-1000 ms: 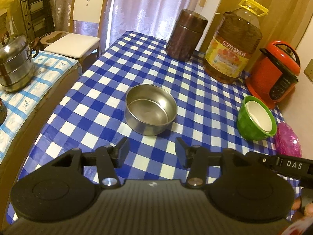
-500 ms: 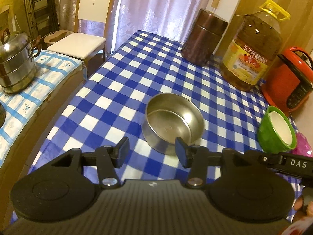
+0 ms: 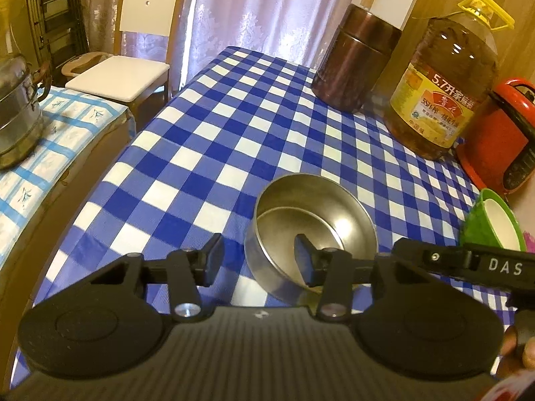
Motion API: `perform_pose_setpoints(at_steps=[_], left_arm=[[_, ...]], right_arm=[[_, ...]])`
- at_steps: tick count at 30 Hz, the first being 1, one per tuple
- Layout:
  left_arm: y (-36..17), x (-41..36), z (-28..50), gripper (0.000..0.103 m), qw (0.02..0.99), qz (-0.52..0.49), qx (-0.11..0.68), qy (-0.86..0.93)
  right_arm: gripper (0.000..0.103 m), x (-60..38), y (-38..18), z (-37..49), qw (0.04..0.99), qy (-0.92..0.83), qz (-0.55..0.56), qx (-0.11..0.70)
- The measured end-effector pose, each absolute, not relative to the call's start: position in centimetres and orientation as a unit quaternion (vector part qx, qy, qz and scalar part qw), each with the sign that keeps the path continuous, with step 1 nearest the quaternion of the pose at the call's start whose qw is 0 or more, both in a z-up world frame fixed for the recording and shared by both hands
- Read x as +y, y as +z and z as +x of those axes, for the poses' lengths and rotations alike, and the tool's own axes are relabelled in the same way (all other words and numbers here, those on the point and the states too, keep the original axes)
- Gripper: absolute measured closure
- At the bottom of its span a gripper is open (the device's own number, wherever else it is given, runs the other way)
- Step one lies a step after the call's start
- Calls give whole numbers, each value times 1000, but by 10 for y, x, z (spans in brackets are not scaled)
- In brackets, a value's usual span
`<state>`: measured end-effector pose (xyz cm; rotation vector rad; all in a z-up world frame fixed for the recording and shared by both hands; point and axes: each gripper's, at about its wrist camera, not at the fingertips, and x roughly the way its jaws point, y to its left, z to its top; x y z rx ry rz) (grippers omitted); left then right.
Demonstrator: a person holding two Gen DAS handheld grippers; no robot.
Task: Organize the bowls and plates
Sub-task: 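Move both grippers toward the steel bowl, then close the left gripper on the steel bowl rim while the right gripper grips it too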
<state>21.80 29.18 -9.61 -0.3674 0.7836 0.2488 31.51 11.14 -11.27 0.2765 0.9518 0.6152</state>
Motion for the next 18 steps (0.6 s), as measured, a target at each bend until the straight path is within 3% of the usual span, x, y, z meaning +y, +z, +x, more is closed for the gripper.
perform_pose_setpoints(at_steps=[9, 18], left_arm=[[-105, 297, 231, 70, 900, -176, 382, 116], [-112, 299, 240, 82, 898, -164, 392, 115]], right_arm=[[61, 128, -130, 330, 831, 290, 128, 457], [72, 136, -136, 338, 829, 292, 125, 461]])
